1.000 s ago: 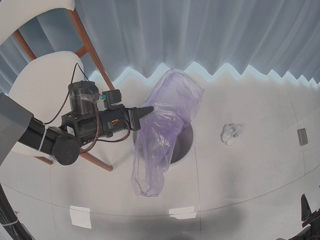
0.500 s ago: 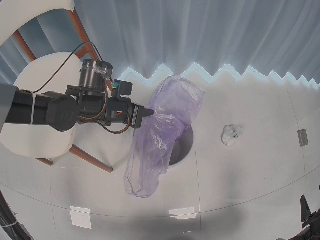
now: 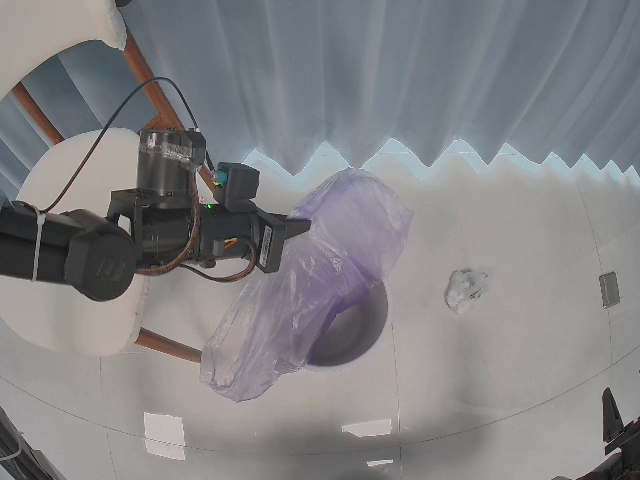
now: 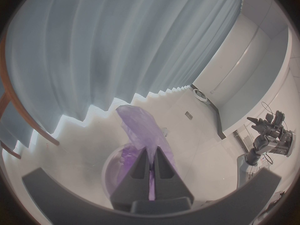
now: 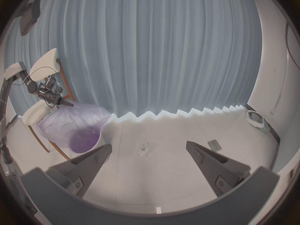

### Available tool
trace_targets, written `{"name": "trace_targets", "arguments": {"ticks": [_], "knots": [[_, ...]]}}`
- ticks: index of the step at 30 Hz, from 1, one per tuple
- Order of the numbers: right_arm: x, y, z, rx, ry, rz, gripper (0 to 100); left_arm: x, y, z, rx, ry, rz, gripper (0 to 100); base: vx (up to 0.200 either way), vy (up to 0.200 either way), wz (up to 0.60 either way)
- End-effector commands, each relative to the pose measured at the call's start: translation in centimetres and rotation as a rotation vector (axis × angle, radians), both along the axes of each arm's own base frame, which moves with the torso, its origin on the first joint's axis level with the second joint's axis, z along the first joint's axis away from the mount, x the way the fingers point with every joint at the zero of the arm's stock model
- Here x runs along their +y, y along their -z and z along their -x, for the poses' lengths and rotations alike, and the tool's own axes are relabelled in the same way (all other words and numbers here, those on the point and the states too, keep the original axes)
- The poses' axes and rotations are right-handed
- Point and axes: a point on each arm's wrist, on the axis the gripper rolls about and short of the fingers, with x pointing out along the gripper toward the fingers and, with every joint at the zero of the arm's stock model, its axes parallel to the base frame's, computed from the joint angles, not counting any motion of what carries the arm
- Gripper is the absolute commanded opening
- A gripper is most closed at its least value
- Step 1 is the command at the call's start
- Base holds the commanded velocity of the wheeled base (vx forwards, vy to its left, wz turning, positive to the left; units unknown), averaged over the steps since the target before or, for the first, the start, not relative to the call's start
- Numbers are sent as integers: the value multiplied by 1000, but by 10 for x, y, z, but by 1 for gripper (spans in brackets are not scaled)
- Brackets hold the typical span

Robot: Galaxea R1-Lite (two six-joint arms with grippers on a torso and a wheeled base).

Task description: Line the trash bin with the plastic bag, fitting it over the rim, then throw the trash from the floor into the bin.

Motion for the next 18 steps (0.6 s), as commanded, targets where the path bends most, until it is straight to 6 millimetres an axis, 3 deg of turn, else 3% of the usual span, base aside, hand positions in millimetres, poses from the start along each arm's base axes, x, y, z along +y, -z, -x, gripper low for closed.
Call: {"name": "trace_targets", "arguments": {"ticks": [1,3,4,6,8,9,10,11,12,13,14,15,17,18], "knots": [[0,-40,3,-93,-15,52,100,-5,6,29,-6,38,0,0,0,0,0],[-1,-62,-12,-8,-74,17,100,-4,3,35,-7,40,-2,0,0,0,0],[-1,-63,-13,-4,-79,9,100,-4,3,35,-8,40,-2,0,0,0,0],[3,-90,-48,148,-129,-199,100,-8,-3,41,-4,49,-9,0,0,0,0],[7,-100,-69,225,-123,-274,100,-10,-10,43,-6,55,-7,0,0,0,0],[12,-116,-103,299,-107,-329,100,-15,-20,47,-4,57,-15,0,0,0,0],[15,-123,-119,321,-107,-329,100,-17,-23,50,3,53,-25,0,0,0,0],[15,-123,-121,328,-108,-329,100,-17,-24,50,2,52,-26,0,0,0,0],[21,-133,-151,373,-123,-325,100,-17,-32,52,2,20,-47,0,0,0,0],[23,-135,-163,394,-138,-323,100,-17,-34,53,1,4,-58,0,0,0,0],[23,-135,-163,394,-138,-323,100,-17,-34,53,1,4,-58,0,0,0,0],[32,-132,-188,464,-193,-316,100,-16,-32,53,8,-28,-85,0,0,0,0],[32,-132,-188,464,-193,-316,100,-16,-32,53,8,-28,-85,0,0,0,0],[41,-118,-220,538,-216,-293,100,-12,-20,56,26,-90,-128,0,0,0,0]]}}
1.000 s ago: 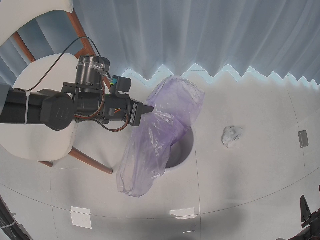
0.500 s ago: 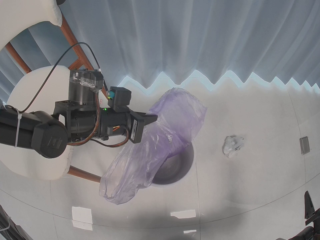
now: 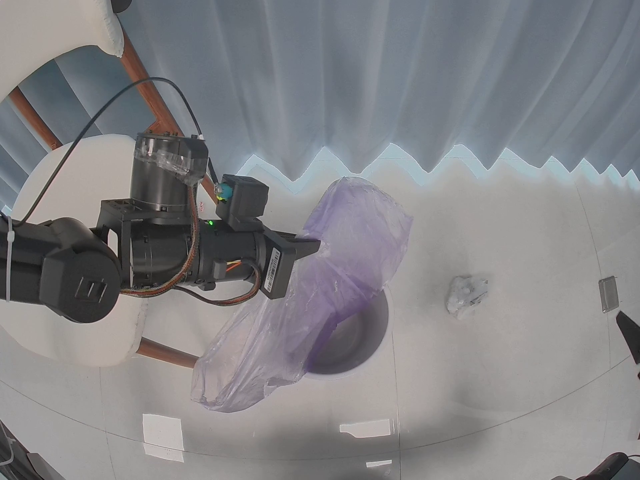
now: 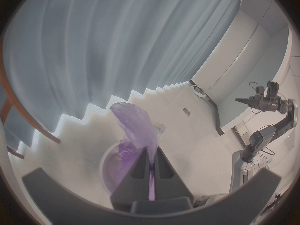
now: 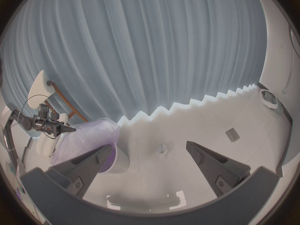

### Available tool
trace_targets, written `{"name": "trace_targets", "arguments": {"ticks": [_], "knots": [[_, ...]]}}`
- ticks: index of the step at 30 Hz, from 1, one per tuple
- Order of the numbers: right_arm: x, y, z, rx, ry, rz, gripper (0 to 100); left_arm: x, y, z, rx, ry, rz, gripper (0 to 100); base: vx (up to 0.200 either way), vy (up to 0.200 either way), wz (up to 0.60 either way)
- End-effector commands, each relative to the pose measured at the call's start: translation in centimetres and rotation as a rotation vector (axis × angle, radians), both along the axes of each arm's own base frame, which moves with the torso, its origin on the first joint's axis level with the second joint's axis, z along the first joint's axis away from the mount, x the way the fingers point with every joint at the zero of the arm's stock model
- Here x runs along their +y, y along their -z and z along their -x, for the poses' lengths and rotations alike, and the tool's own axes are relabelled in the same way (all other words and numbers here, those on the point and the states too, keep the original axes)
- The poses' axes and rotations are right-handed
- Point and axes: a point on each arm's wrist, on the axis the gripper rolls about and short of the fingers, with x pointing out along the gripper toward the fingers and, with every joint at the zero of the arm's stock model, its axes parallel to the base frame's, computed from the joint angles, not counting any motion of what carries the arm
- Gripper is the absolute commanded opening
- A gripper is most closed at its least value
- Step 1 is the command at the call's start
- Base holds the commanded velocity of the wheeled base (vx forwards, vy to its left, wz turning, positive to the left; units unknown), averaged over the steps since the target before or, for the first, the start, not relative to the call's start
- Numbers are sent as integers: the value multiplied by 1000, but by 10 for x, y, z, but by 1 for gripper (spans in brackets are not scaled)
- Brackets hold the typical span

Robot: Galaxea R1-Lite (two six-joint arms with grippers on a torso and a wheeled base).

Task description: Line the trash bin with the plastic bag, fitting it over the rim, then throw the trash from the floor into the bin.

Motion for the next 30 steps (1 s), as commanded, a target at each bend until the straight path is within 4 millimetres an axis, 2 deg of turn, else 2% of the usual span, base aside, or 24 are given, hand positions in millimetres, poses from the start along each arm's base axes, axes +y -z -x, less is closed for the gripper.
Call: {"name": "trace_targets", "arguments": {"ticks": [1,5,8,15,30], "knots": [[41,-15,-177,399,-148,-79,100,0,-13,23,-3,-114,-92,0,0,0,0],[53,4,-211,355,-182,-39,100,7,-4,32,-21,-107,-113,0,0,0,0],[59,15,-229,333,-188,-34,100,14,1,33,-72,-77,-191,0,0,0,0],[66,52,-253,400,-199,9,100,20,6,28,-195,32,-312,0,0,0,0],[94,116,-327,236,-194,-4,100,18,5,27,-219,44,-327,0,0,0,0]]}}
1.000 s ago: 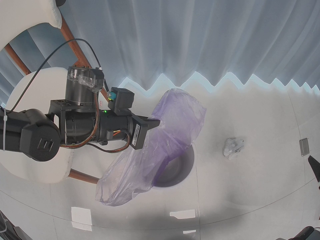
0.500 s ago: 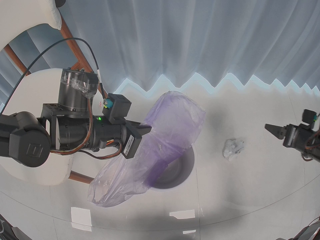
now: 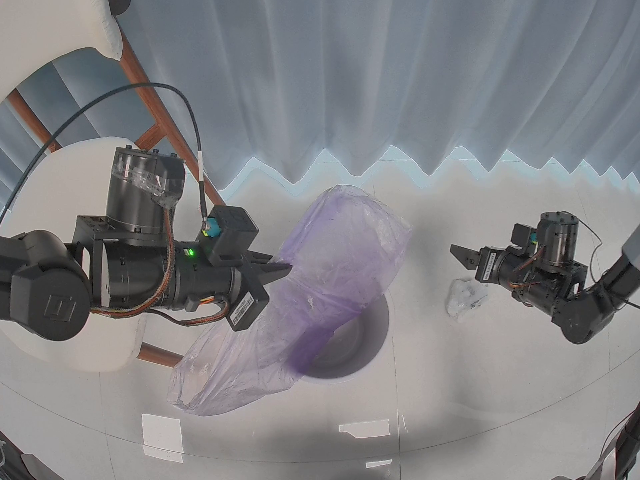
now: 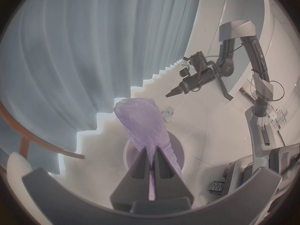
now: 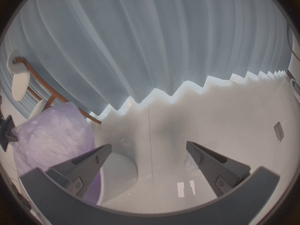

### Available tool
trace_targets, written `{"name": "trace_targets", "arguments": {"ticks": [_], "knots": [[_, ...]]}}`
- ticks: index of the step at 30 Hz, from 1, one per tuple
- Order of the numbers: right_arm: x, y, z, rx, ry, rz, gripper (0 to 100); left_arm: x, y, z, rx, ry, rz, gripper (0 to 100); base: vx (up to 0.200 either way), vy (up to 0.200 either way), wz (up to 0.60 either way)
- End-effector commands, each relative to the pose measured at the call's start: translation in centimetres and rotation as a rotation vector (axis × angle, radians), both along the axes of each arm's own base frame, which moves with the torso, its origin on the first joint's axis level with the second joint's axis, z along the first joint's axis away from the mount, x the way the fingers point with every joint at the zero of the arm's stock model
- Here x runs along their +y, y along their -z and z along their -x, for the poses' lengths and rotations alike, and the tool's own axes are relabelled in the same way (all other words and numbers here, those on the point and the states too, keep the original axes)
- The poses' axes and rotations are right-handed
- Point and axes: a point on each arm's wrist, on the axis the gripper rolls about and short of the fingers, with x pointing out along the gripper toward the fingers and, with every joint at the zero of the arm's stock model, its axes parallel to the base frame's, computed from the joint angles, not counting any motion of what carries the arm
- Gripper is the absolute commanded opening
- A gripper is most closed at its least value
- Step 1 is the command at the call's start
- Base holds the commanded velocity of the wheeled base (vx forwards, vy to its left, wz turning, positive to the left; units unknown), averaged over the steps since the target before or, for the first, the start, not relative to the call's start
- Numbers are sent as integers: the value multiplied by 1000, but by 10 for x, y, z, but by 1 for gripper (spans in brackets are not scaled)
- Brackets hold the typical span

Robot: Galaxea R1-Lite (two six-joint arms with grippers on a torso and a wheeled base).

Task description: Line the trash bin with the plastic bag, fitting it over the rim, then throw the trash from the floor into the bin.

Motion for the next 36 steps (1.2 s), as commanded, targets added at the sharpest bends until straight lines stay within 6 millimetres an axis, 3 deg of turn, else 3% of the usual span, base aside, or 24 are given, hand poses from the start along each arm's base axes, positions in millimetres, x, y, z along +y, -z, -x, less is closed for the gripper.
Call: {"name": "trace_targets", "arguments": {"ticks": [1,3,4,11,14,19,22,23,24,28,36], "knots": [[17,53,-35,47,-3,22,100,2,-1,2,-10,3,-7,0,0,0,0],[24,51,-45,-5,-15,7,100,1,-2,1,-11,2,-3,0,0,0,0],[27,51,-49,-27,-20,-1,0,1,-2,1,-11,2,-3,0,0,0,0],[58,27,-73,-173,-70,-54,0,2,-1,1,-7,-6,-6,0,0,0,0],[67,19,-75,-203,-89,-69,0,4,-1,0,-9,-15,-7,0,0,0,0],[102,12,-64,-241,-173,-100,0,5,0,-3,-5,-24,-10,0,0,0,0],[116,14,-55,-244,-211,-102,0,5,0,-4,-7,-27,-10,0,0,0,0],[130,19,-42,-234,-254,-102,0,4,-1,-6,-11,-29,-9,0,0,0,0],[130,19,-42,-234,-254,-102,0,4,-1,-6,-11,-29,-9,0,0,0,0],[159,33,-11,-198,-352,-97,0,-1,0,-15,-14,-30,-8,0,0,0,0],[176,59,-6,-147,-395,-81,0,-6,1,-23,-14,-34,-7,0,0,0,0]]}}
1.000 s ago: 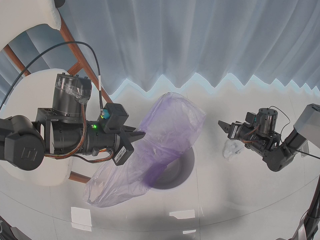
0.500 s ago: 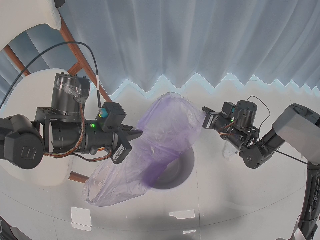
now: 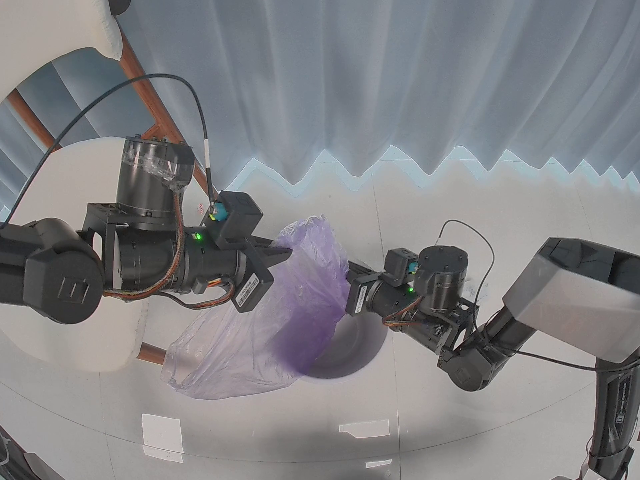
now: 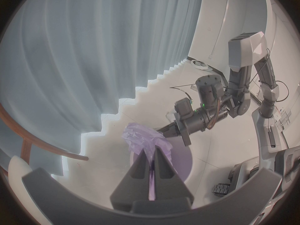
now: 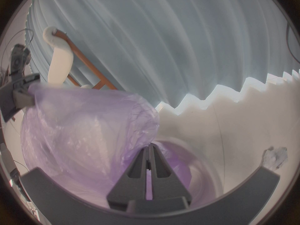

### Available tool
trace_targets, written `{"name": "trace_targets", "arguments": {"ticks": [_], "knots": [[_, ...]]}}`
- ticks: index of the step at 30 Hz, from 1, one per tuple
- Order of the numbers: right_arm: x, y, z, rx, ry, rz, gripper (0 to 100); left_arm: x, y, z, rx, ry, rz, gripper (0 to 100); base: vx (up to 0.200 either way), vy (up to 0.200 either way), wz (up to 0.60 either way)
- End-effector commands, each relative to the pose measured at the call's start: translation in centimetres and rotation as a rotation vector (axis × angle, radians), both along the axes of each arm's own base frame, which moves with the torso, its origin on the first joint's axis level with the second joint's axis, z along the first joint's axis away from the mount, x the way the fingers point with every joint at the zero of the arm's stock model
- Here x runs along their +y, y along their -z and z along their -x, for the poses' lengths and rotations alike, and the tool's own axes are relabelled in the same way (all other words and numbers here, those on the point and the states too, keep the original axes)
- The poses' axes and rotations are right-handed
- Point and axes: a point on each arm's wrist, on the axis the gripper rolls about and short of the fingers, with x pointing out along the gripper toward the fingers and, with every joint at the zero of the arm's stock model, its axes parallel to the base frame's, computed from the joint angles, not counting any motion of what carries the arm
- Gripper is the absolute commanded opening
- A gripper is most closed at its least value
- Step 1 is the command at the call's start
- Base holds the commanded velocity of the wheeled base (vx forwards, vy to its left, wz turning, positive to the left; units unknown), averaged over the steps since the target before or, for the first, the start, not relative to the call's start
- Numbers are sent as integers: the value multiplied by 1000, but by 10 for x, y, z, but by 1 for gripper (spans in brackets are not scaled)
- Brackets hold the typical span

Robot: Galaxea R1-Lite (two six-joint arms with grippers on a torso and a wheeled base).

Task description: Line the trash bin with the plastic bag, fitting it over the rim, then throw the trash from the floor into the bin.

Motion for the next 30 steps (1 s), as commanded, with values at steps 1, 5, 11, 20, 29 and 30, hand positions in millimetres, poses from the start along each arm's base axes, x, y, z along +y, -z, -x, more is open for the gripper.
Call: {"name": "trace_targets", "arguments": {"ticks": [1,5,11,20,29,30], "knots": [[9,19,2,35,-21,26,0,-3,5,-6,12,-2,-8,0,0,0,0],[15,34,-1,55,-25,35,0,-6,12,-11,23,-3,-14,0,0,0,0],[20,44,-2,68,-34,46,0,-11,12,-19,8,0,-6,0,0,0,0],[-14,-7,-4,62,115,-68,0,-15,14,-25,11,-3,-5,0,0,0,0],[-72,-17,51,227,182,-37,0,-28,18,-46,3,-4,3,0,0,0,0],[-68,-6,69,292,155,-32,0,-32,17,-51,1,-3,9,0,0,0,0]]}}
